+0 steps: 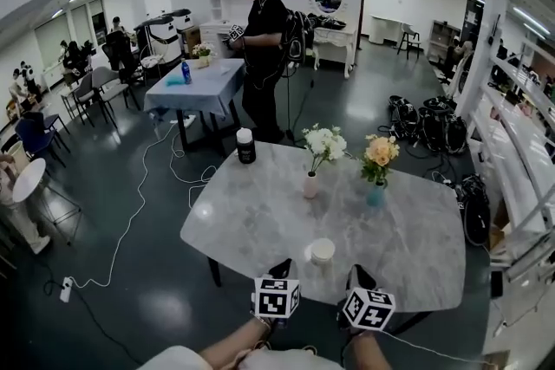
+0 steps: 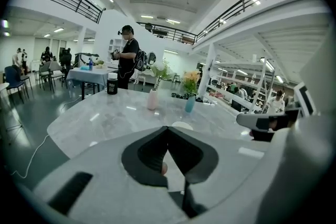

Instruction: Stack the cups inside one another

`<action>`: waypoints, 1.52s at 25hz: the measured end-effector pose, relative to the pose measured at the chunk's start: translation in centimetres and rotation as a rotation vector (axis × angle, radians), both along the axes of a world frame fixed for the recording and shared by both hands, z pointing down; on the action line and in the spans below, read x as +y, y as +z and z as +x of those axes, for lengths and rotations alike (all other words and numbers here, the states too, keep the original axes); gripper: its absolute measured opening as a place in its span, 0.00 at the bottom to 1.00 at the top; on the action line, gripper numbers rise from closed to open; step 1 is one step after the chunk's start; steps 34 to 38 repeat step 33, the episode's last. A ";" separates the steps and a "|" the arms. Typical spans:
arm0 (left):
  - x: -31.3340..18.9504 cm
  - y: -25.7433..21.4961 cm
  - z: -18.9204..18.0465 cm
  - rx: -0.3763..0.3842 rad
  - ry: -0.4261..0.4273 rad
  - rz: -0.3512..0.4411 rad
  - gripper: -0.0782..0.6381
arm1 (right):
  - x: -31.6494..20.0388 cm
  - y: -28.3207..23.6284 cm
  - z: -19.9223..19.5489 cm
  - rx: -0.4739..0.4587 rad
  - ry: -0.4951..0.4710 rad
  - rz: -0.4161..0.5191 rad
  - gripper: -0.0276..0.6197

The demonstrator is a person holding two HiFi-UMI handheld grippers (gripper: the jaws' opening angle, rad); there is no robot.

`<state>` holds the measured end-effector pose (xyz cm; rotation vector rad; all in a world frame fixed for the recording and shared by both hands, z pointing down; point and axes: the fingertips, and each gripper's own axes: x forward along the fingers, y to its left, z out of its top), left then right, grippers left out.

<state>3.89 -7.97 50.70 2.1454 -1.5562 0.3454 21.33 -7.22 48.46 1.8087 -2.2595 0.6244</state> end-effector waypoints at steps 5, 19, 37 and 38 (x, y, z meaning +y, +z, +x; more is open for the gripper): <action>-0.1 -1.1 0.5 -0.001 0.030 0.025 0.10 | 0.4 -0.7 0.1 0.014 0.011 0.003 0.06; 0.5 -0.9 1.0 0.005 0.040 0.009 0.10 | 1.2 -0.6 -0.3 0.031 -0.004 -0.019 0.05; 0.7 -0.2 0.7 0.004 0.034 -0.002 0.10 | 1.4 -0.2 0.1 0.030 0.002 -0.025 0.05; 0.7 -0.2 0.7 0.004 0.034 -0.002 0.10 | 1.4 -0.2 0.1 0.030 0.002 -0.025 0.05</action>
